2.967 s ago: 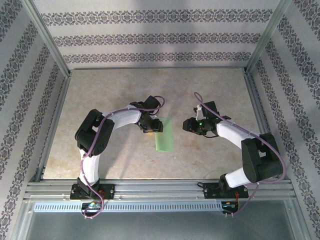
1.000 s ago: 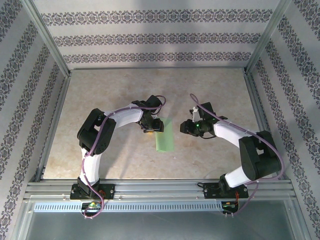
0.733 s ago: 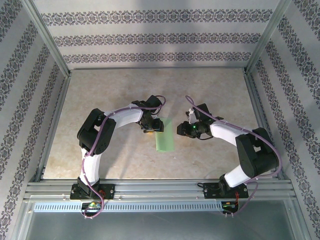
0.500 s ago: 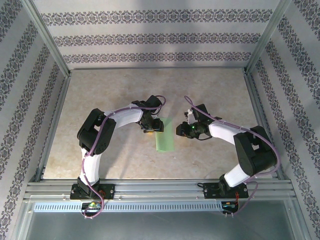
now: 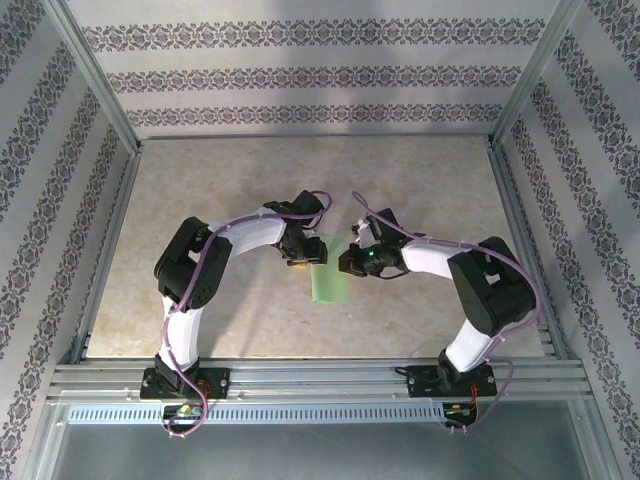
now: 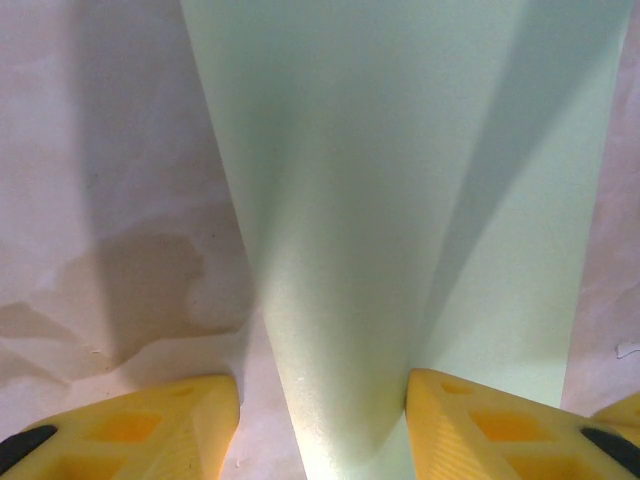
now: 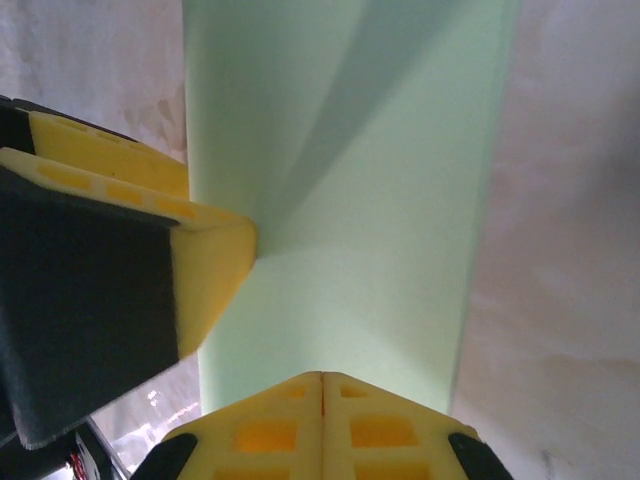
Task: Fold a paper plane with a square sheet of paper (fold left side to right side)
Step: Hold the square sheet of paper at the center of the table.
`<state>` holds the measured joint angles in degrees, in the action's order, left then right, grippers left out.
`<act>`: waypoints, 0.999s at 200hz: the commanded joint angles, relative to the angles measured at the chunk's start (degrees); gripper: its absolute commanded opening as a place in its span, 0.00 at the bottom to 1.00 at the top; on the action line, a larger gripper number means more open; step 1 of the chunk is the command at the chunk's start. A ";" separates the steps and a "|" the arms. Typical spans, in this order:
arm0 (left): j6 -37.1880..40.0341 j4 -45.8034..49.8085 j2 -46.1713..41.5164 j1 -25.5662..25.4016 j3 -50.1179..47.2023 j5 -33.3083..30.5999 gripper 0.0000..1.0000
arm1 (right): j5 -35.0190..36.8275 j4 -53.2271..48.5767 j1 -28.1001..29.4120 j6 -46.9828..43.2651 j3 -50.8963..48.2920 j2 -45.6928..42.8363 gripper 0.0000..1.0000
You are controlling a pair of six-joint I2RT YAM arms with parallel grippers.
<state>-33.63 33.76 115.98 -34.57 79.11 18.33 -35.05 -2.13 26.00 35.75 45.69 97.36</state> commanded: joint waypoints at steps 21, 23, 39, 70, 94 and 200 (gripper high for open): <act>0.93 -3.34 6.22 -2.85 -2.38 0.58 0.51 | -0.81 2.13 1.51 1.78 2.30 3.50 0.06; 0.93 -3.21 6.22 -2.87 -2.38 0.61 0.51 | -0.77 2.13 1.49 1.85 2.23 3.59 0.06; 1.00 -3.17 6.21 -2.87 -2.33 0.52 0.51 | -0.72 1.92 1.55 1.87 2.14 4.55 0.06; 1.02 -3.29 6.30 -2.81 -2.29 0.50 0.51 | 0.10 0.96 1.73 1.93 1.85 6.02 0.06; 1.09 -3.38 6.15 -2.79 -2.20 0.49 0.51 | 0.80 -0.23 1.86 1.87 1.51 7.04 0.04; 3.52 -3.08 -8.02 0.36 -2.83 -4.90 0.60 | 4.53 -4.72 1.95 0.29 0.70 8.72 0.00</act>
<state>-32.34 32.45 113.51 -34.87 77.67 17.06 -35.64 -0.86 27.18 37.32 47.18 102.94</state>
